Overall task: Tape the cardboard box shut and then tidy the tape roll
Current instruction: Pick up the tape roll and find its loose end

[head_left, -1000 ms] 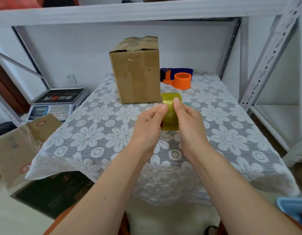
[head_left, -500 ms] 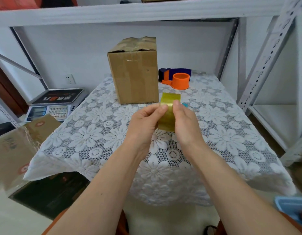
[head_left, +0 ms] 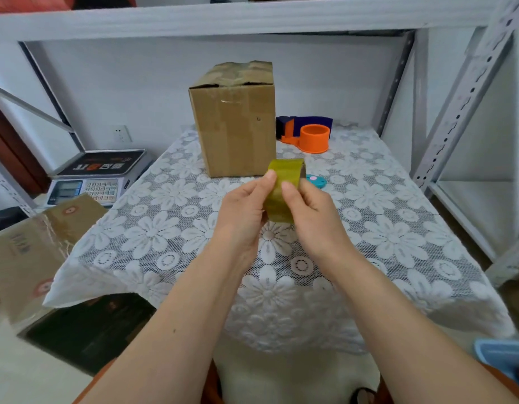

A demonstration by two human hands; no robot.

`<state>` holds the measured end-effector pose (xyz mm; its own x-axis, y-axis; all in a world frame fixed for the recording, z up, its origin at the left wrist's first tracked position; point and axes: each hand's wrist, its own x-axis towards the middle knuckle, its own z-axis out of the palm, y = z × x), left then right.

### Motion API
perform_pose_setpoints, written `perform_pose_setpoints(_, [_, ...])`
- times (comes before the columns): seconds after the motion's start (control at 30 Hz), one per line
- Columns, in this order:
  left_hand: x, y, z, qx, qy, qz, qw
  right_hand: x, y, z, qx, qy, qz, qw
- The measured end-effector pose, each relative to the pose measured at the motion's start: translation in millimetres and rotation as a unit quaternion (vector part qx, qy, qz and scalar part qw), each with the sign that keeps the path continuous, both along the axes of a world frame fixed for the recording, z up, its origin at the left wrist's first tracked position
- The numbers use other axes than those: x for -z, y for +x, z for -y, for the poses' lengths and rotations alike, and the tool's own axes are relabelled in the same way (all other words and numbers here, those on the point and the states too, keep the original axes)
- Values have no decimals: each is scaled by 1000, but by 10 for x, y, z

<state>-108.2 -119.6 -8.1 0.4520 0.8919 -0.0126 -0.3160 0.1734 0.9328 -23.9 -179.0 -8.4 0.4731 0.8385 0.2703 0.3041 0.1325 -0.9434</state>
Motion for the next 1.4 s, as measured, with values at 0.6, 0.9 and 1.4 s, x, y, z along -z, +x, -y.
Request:
perform_pose_setpoints(0.6, [-17,9,13,16,-68,26,997,-27,41,37,-27,-52,64,996])
perform_pose_setpoints(0.9, [18,15,19,32,39,22,998,-55,50,31,50,-1,-72,996])
perform_pose_setpoints(1.4, [0,-3,-39,27,-9,39,999,-50,50,55,8,-6,-23,1000])
